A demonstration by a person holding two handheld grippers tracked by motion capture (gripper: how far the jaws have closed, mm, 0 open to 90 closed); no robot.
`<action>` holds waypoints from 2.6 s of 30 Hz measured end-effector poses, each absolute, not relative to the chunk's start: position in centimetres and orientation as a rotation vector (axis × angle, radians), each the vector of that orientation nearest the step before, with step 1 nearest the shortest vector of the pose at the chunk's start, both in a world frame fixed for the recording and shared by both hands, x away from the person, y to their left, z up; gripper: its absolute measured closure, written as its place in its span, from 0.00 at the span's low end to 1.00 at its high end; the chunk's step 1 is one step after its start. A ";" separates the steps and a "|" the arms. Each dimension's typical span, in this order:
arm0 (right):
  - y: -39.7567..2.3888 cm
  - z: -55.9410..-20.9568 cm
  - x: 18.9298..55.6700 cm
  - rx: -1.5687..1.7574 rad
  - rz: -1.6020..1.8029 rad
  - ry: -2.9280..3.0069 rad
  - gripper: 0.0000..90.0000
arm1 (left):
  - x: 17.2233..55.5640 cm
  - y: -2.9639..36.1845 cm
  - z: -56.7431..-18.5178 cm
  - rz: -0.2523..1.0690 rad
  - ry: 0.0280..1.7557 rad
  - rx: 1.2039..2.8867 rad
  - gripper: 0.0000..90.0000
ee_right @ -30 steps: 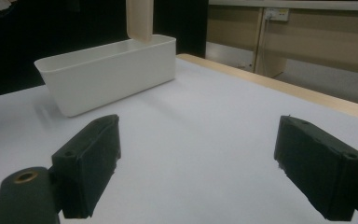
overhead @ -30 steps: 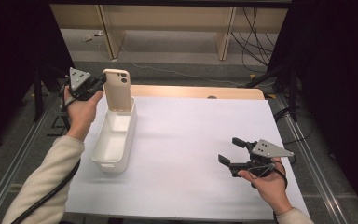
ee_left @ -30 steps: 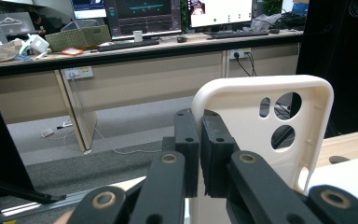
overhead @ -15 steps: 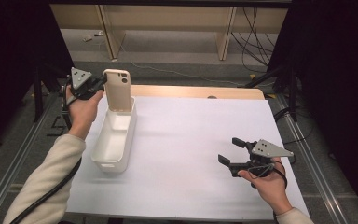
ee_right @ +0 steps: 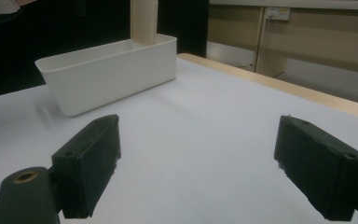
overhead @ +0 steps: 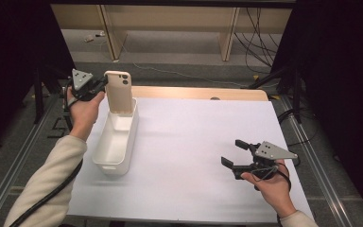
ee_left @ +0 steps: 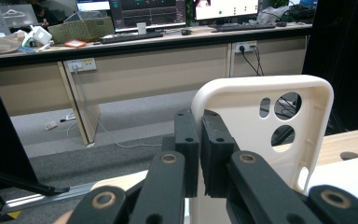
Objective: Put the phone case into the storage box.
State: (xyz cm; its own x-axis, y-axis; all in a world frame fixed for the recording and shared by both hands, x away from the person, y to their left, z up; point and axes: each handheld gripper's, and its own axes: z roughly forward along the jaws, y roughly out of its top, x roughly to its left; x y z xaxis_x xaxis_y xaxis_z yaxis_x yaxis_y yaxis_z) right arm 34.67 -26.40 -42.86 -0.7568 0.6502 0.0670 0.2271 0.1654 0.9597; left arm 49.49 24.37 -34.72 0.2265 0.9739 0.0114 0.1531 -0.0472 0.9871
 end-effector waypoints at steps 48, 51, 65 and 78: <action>-26.4 -42.8 34.7 0.829 1.619 2.094 0.18 | 51.0 24.3 -36.2 0.991 1.173 1.480 0.96; -26.4 -42.9 34.7 0.833 1.628 2.093 0.18 | 51.1 24.4 -36.3 0.989 1.176 1.480 0.96; -26.5 -42.9 34.8 0.815 1.620 2.084 0.18 | 51.5 24.1 -36.6 0.990 1.175 1.496 0.95; -26.4 -42.8 34.7 0.830 1.615 2.091 0.18 | 52.1 24.0 -37.4 0.985 1.189 1.518 0.95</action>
